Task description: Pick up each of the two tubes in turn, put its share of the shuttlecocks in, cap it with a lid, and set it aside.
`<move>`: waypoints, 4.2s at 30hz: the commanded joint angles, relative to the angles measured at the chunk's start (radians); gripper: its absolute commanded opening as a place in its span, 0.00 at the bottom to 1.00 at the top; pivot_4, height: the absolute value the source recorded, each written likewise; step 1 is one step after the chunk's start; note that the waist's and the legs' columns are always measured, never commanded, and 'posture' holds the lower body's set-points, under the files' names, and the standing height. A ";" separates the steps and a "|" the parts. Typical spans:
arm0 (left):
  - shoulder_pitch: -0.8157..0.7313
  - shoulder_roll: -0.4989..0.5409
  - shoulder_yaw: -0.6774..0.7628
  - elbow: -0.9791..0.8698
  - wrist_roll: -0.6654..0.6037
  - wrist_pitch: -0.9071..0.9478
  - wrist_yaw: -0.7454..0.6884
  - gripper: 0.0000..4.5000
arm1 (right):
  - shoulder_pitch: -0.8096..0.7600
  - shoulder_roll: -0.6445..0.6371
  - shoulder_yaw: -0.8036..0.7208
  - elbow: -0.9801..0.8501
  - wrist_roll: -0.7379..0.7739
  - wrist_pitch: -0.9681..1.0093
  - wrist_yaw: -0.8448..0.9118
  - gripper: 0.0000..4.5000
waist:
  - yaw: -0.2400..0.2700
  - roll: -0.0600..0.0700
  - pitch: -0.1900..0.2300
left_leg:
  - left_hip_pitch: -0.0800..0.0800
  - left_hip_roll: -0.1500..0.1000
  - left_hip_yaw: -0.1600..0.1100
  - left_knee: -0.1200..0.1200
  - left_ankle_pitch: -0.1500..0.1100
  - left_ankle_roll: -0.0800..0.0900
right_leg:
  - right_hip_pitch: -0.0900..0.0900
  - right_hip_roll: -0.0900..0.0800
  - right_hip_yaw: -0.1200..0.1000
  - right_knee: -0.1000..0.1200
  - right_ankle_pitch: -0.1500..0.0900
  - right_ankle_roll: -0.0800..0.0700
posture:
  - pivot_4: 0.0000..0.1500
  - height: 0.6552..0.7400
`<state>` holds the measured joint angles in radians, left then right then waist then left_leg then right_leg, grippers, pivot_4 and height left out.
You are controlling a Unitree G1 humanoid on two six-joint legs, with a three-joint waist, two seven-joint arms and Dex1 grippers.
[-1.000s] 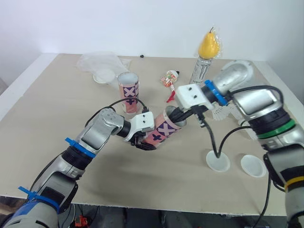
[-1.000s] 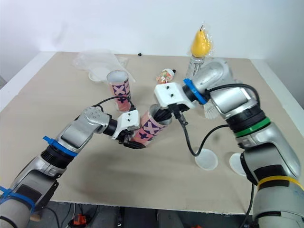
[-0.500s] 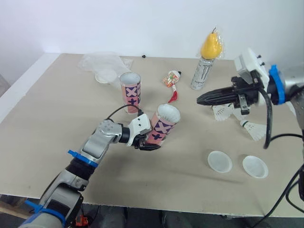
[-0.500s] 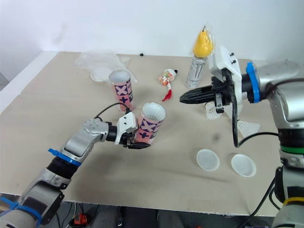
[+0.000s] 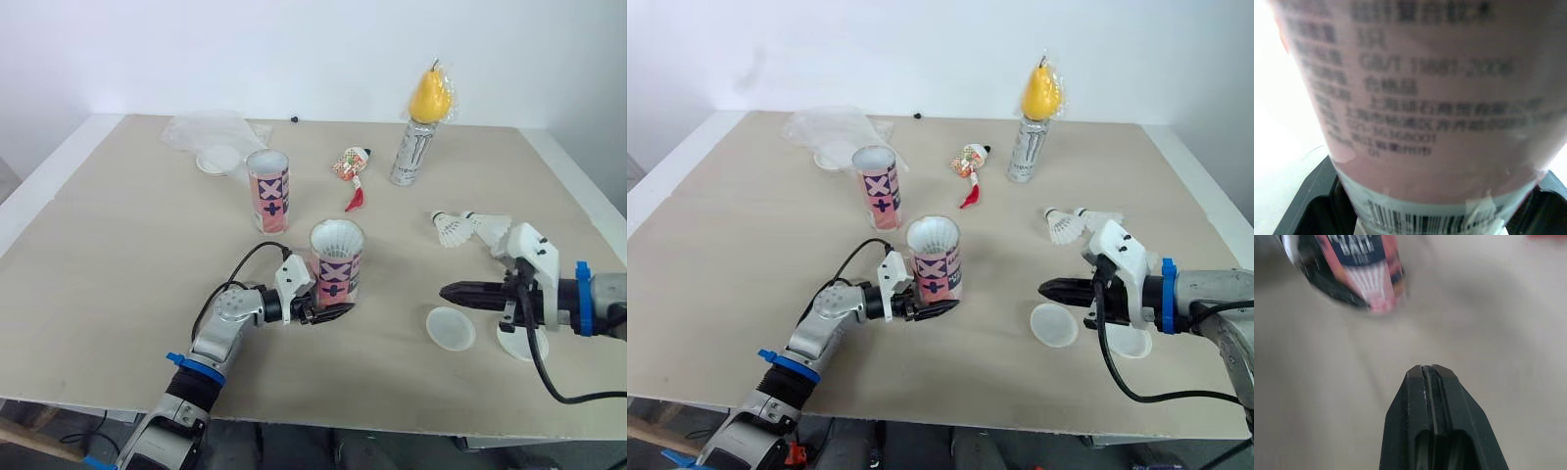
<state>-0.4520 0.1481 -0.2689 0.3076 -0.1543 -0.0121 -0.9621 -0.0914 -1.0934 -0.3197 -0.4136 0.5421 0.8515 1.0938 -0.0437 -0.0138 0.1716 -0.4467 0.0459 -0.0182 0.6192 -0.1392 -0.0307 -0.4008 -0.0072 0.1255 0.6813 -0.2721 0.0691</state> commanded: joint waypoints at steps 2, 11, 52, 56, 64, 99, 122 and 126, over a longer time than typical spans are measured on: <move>-0.015 0.008 -0.032 0.030 0.024 -0.052 -0.034 0.74 | 0.024 -0.069 0.008 0.060 -0.051 -0.075 0.045 0.15 | -0.002 0.000 0.000 | 0.000 0.000 0.000 0.001 0.000 0.000 | 0.000 0.000 0.000 -0.001 0.000 0.000 | 1.00 1.00; -0.016 0.024 -0.059 0.031 0.032 -0.068 -0.080 0.74 | -0.095 -0.111 0.200 0.228 -0.163 -0.213 0.113 0.94 | -0.003 0.000 0.000 | 0.001 0.000 0.001 0.000 0.000 0.000 | 0.000 0.000 0.001 -0.001 0.000 0.000 | 1.00 1.00; 0.002 0.060 -0.095 0.000 0.035 -0.030 -0.095 0.74 | -0.252 -0.023 0.418 0.421 -0.335 -0.427 0.228 0.03 | -0.003 0.001 -0.001 | 0.002 0.000 0.000 -0.002 -0.001 0.000 | 0.001 0.000 0.000 -0.001 -0.002 -0.001 | 1.00 1.00; -0.006 0.071 -0.102 0.005 0.028 -0.002 -0.123 0.74 | -0.309 -0.012 0.364 0.374 -0.246 -0.391 0.266 0.03 | -0.004 0.001 -0.001 | 0.002 0.000 0.000 -0.002 -0.001 0.000 | 0.001 0.000 0.001 -0.001 -0.001 -0.001 | 1.00 1.00; -0.033 0.083 -0.116 0.028 0.035 0.026 -0.174 0.74 | -0.603 -0.044 0.309 0.302 -0.120 -0.354 0.356 0.03 | -0.007 0.002 -0.001 | 0.002 0.001 0.000 -0.002 -0.001 0.000 | 0.000 0.001 0.000 -0.001 -0.002 -0.002 | 1.00 1.00; -0.039 0.074 -0.117 0.030 0.051 0.038 -0.135 0.74 | -0.952 0.265 0.621 0.375 -0.278 -0.527 0.471 0.03 | -0.004 0.002 -0.001 | 0.001 0.001 0.000 -0.004 -0.002 -0.002 | -0.001 0.000 -0.001 -0.001 -0.004 -0.004 | 1.00 1.00; -0.040 0.075 -0.109 0.031 0.042 0.056 -0.132 0.74 | -0.965 0.266 0.512 0.387 -0.198 -0.416 0.417 0.71 | -0.004 0.001 -0.001 | 0.001 0.001 0.000 -0.003 -0.002 -0.002 | -0.001 0.000 0.000 -0.001 -0.003 -0.004 | 1.00 1.00; -0.038 0.077 -0.105 0.030 0.042 0.059 -0.130 0.74 | -0.967 0.266 0.394 0.390 -0.097 -0.262 0.330 0.71 | -0.004 0.001 -0.001 | 0.001 0.001 0.000 -0.003 -0.002 -0.002 | -0.001 0.000 0.000 -0.001 -0.003 -0.004 | 1.00 1.00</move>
<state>-0.5123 0.2078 -0.3628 0.3011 -0.1398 0.0173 -1.1047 -1.0328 -0.8228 0.1638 -0.0059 0.3785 0.5135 1.4696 -0.0476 -0.0125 0.1709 -0.4454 0.0469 -0.0180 0.6158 -0.1417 -0.0326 -0.4018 -0.0071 0.1250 0.6803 -0.2755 0.0651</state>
